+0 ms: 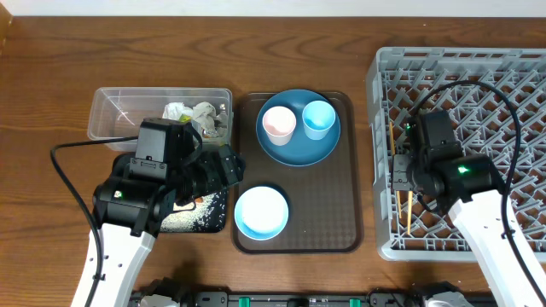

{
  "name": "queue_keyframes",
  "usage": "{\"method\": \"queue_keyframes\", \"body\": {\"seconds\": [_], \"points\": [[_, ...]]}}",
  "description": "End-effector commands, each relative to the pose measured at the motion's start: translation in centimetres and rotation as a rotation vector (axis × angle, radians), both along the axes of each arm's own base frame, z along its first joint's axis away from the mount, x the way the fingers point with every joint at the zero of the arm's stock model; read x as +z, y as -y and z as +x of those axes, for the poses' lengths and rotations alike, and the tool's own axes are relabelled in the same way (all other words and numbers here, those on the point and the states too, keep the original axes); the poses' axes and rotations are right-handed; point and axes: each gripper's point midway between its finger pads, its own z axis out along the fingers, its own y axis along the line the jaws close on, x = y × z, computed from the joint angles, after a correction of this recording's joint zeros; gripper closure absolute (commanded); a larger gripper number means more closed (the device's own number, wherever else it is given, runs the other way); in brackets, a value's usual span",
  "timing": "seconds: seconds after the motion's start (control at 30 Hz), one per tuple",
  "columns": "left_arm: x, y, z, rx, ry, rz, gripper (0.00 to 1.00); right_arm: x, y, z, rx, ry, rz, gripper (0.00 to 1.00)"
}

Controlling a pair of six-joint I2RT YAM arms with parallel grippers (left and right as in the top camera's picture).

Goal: Sort waste into correct bins and load items into the dishwasher rack
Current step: 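Carry the second chopstick to the rack and insert it upright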

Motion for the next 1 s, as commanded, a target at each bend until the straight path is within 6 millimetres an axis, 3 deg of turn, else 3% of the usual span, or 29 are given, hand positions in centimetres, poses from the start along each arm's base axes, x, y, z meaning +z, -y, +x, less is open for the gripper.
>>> {"method": "queue_keyframes", "body": {"seconds": [0.0,0.53,0.67,0.8,0.97], "points": [[0.3,0.2,0.0,-0.013,0.009,-0.007,0.02,0.1,0.3,0.5,0.013,-0.002,-0.021,0.99],[0.3,0.3,0.0,-0.014,0.009,-0.007,0.02,-3.1,0.1,1.6,0.013,-0.097,-0.041,0.97],[0.3,0.3,0.0,-0.014,0.009,-0.007,0.02,-3.4,0.1,1.6,0.013,-0.104,-0.042,0.78],[0.3,0.3,0.0,-0.014,0.009,-0.007,0.02,-3.3,0.0,1.9,0.013,-0.094,-0.041,0.36],[0.3,0.3,0.0,-0.014,0.009,-0.007,0.02,-3.3,0.0,1.8,0.014,-0.094,-0.041,0.27]]}}
